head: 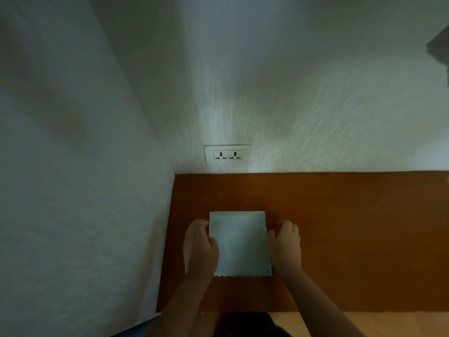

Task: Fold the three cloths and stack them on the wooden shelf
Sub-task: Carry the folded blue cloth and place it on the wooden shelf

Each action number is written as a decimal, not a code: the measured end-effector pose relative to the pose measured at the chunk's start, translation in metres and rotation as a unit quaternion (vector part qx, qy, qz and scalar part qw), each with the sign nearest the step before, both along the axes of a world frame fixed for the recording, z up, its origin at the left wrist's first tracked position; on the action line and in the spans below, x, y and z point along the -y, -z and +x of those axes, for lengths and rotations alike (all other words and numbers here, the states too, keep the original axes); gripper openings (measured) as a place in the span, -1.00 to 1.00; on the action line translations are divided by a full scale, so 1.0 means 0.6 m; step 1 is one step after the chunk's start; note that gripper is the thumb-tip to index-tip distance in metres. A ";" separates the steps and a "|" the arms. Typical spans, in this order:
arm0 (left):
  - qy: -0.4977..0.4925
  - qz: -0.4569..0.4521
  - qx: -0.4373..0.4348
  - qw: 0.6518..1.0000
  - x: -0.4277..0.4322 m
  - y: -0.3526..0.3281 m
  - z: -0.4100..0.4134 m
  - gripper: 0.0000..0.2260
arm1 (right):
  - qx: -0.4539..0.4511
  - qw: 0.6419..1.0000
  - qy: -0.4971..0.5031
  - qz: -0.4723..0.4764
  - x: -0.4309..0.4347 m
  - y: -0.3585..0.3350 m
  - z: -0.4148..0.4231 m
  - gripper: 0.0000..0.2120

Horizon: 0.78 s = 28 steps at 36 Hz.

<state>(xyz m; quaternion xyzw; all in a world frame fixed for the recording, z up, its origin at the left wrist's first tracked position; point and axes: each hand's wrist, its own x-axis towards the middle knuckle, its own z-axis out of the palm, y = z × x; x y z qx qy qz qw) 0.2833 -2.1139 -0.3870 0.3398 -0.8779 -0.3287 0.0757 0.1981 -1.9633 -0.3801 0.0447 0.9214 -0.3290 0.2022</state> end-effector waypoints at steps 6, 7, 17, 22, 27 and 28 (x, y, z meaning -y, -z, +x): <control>0.241 -0.168 0.035 0.955 -0.022 0.026 -0.052 -0.57 | -0.164 0.937 -0.275 0.140 0.060 0.022 0.018 -0.38; 0.267 -0.189 0.068 0.943 -0.019 0.035 -0.057 -0.45 | -0.176 0.924 -0.303 0.153 0.068 0.033 0.015 -0.30; 0.195 -0.190 0.164 0.948 0.009 0.099 -0.034 -0.52 | -0.168 0.893 -0.354 0.221 0.042 0.095 -0.003 -0.43; 0.188 -0.169 0.175 0.952 0.029 0.095 -0.017 -0.43 | -0.149 0.908 -0.314 0.233 0.004 0.100 -0.025 -0.39; 0.173 -0.184 0.210 0.945 0.040 0.091 -0.010 -0.32 | -0.113 0.917 -0.322 0.204 -0.001 0.098 -0.028 -0.22; 0.177 -0.177 0.205 0.946 0.043 0.091 -0.010 -0.25 | -0.104 0.925 -0.306 0.198 0.004 0.089 -0.026 -0.25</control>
